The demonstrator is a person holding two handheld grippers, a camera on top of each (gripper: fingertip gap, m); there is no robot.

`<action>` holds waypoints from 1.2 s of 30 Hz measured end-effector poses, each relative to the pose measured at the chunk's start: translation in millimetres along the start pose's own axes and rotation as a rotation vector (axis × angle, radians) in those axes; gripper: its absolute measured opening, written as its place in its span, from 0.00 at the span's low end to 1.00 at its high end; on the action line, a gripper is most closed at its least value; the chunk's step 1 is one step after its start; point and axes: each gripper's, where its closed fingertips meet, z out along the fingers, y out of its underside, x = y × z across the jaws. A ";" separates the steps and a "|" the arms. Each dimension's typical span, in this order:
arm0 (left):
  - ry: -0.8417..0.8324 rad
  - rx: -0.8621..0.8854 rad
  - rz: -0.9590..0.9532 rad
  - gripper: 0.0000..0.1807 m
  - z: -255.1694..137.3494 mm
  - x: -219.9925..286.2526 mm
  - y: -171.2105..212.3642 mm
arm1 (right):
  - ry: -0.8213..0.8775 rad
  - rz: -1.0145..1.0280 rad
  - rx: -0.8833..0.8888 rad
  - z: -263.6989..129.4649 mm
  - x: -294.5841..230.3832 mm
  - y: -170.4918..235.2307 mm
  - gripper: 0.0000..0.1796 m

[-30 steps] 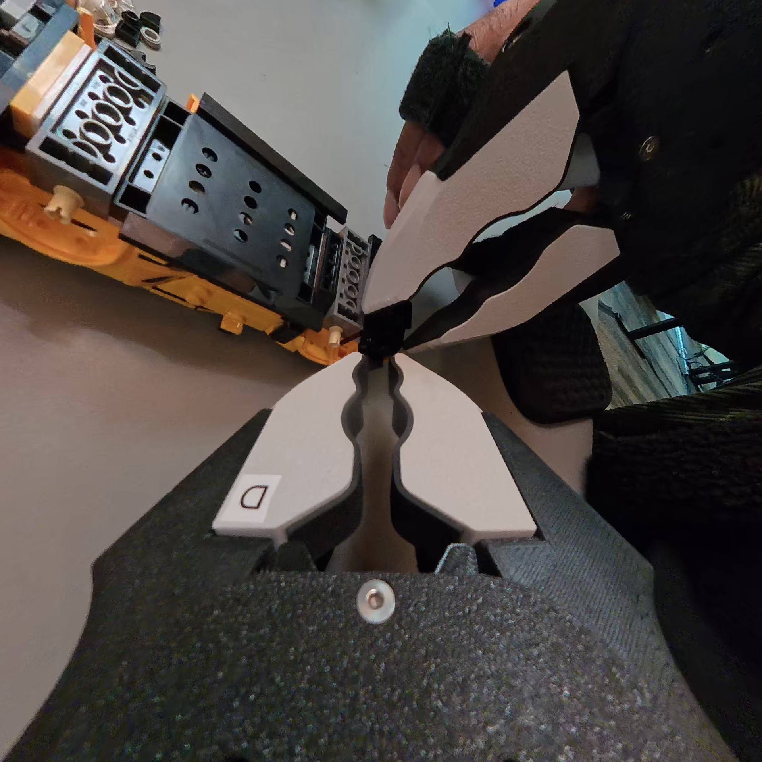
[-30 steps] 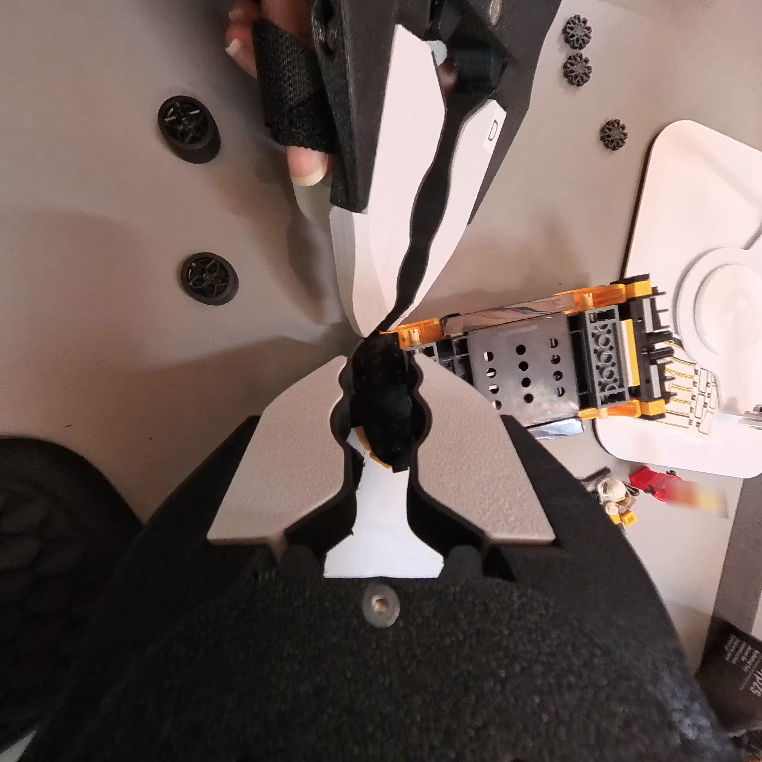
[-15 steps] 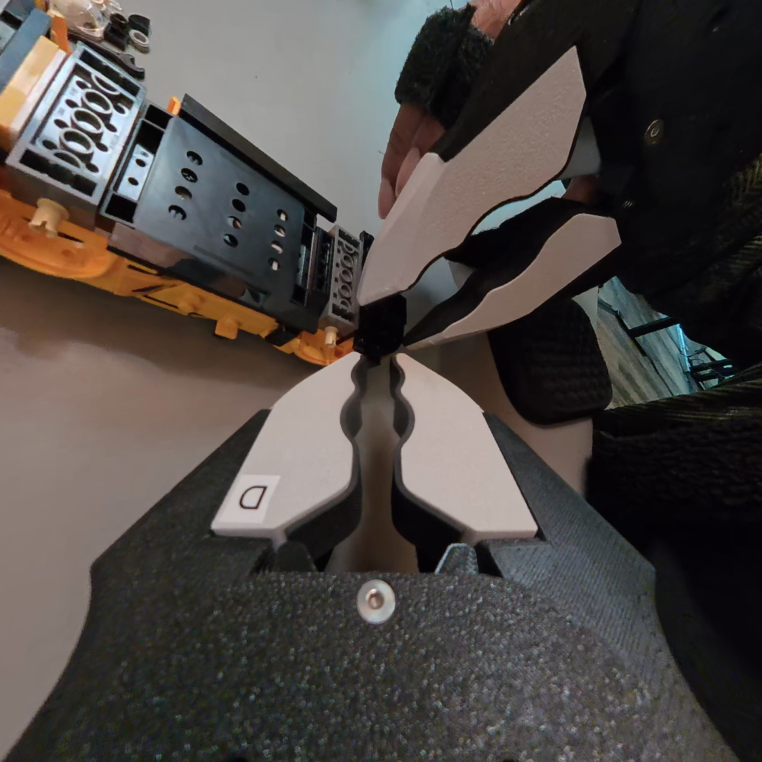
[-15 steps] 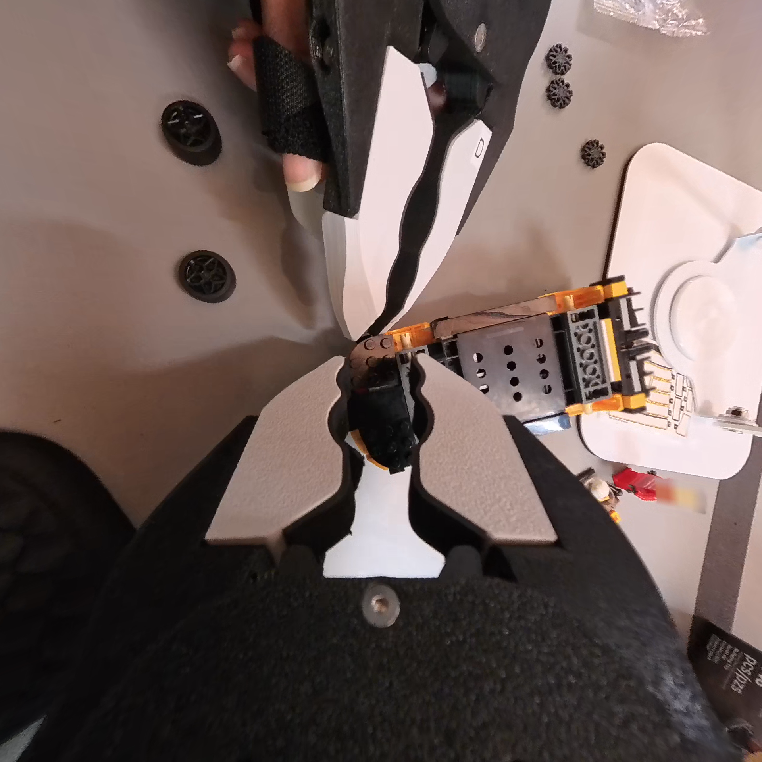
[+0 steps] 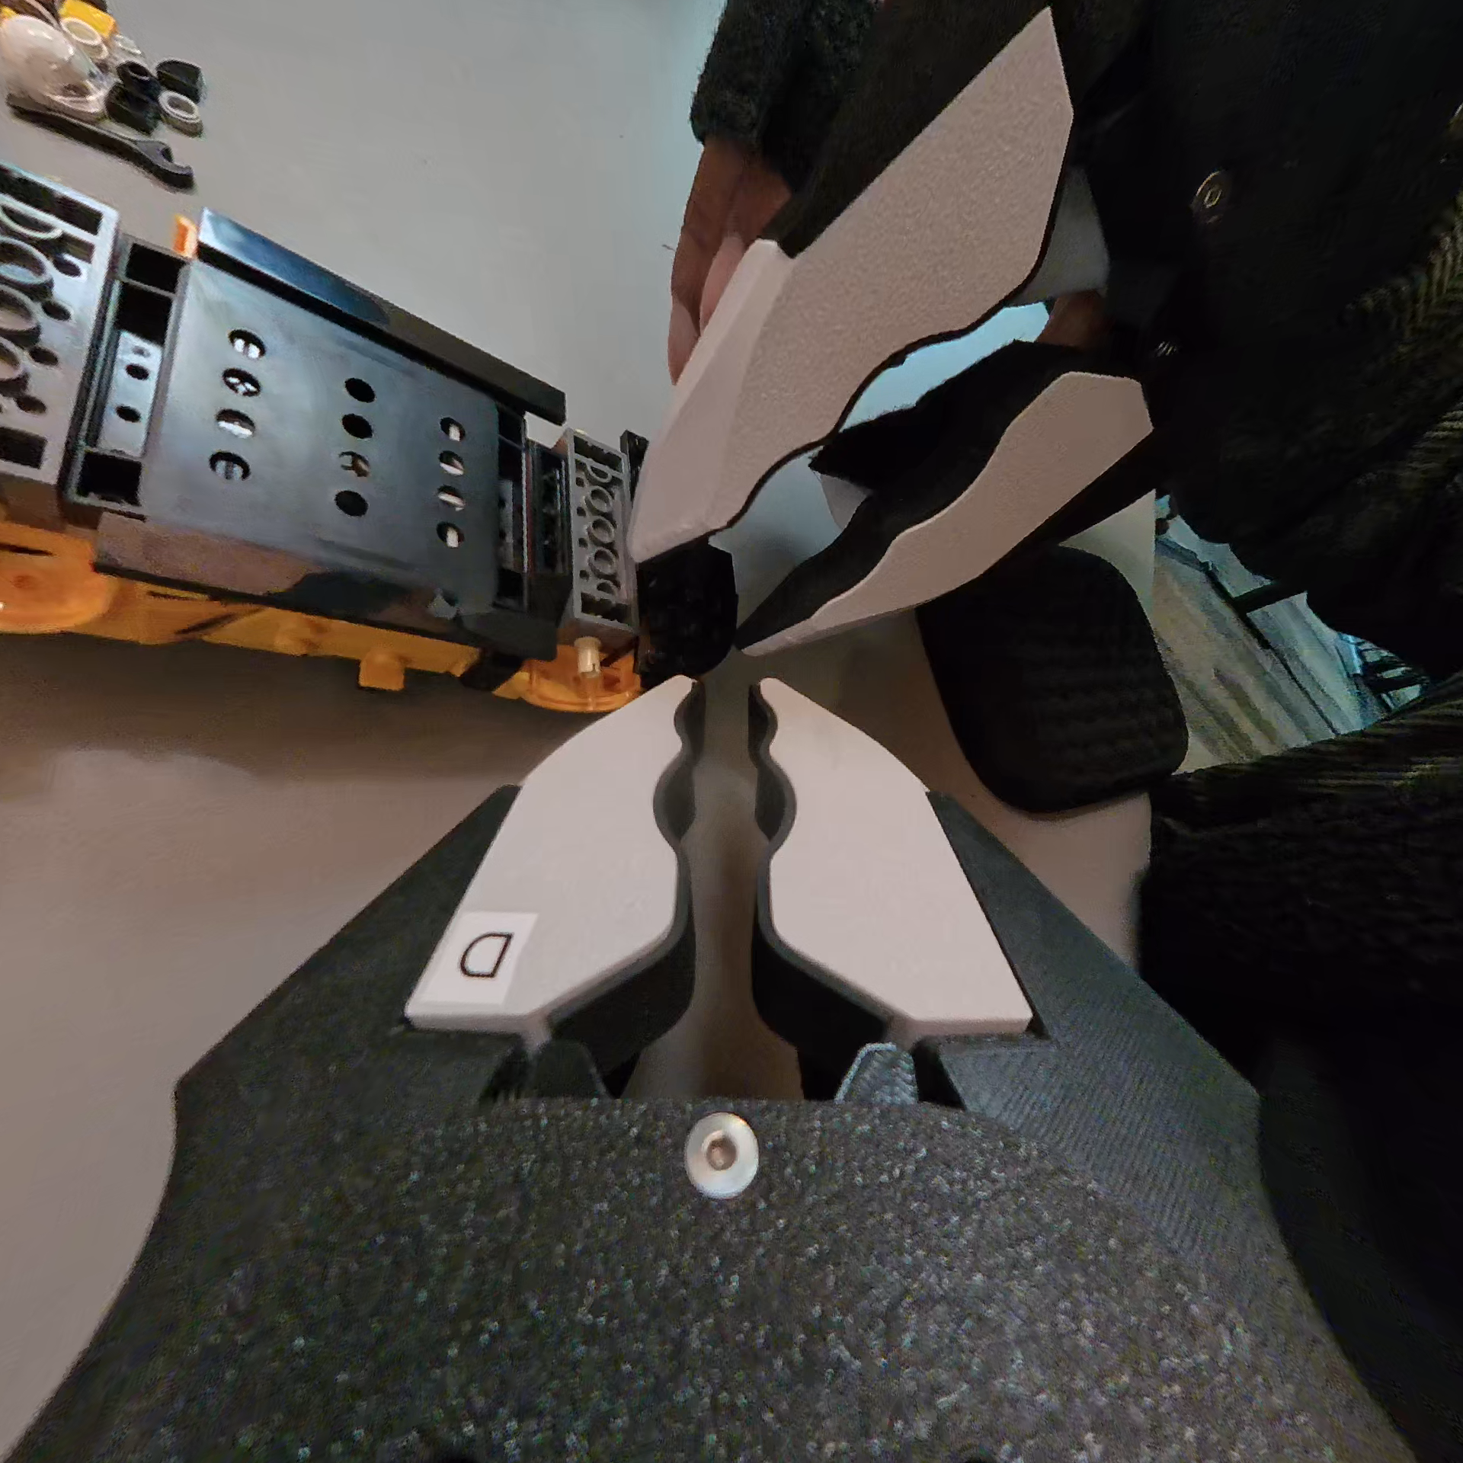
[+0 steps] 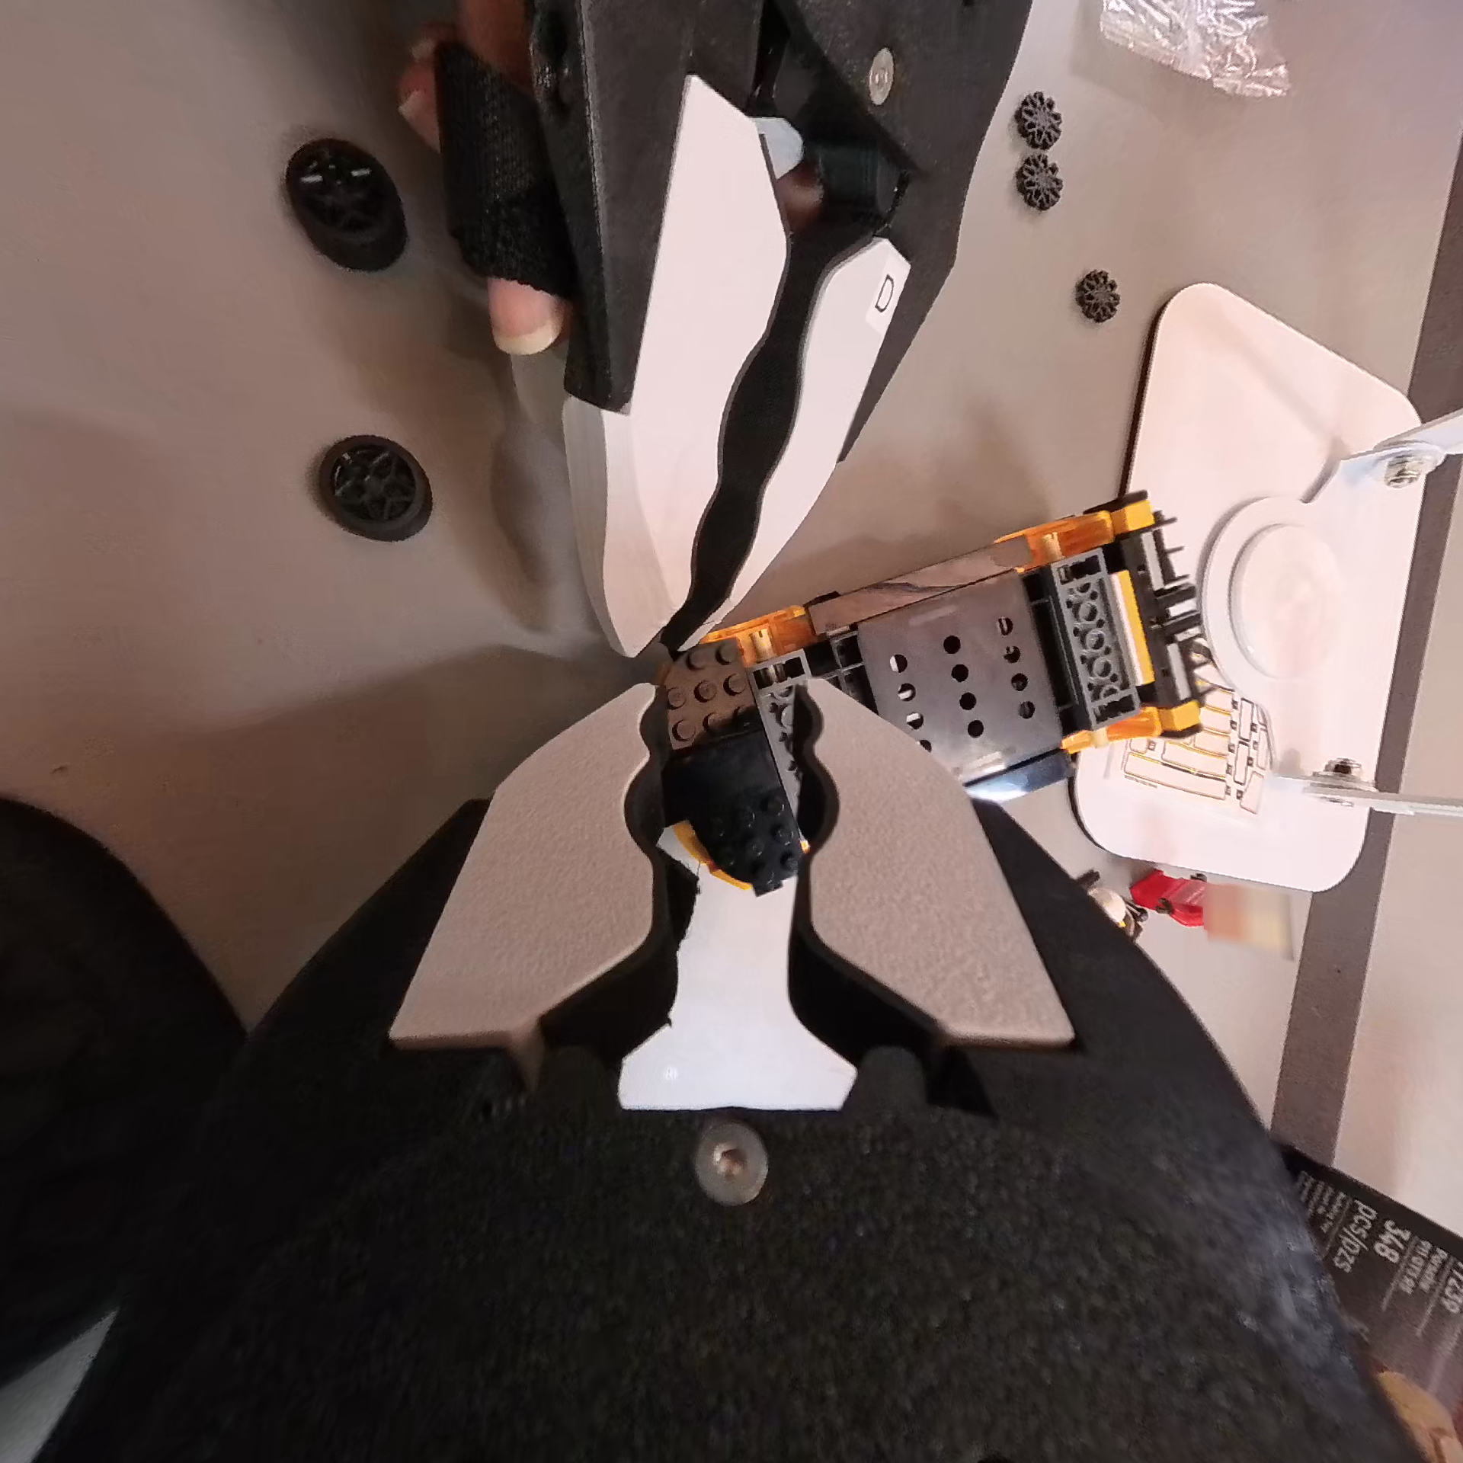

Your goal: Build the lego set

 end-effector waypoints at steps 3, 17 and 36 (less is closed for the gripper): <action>0.001 0.004 -0.004 0.06 1.0 0.6 -0.7 | 0.010 0.001 0.004 -1.1 0.8 1.2 0.17; -0.006 0.016 -0.012 0.07 5.3 2.7 -3.0 | 0.046 0.074 0.027 -9.2 6.0 7.8 0.23; -0.027 -0.050 0.170 0.07 -7.5 11.9 4.2 | -0.070 0.261 0.049 -1.0 -65.6 21.8 0.21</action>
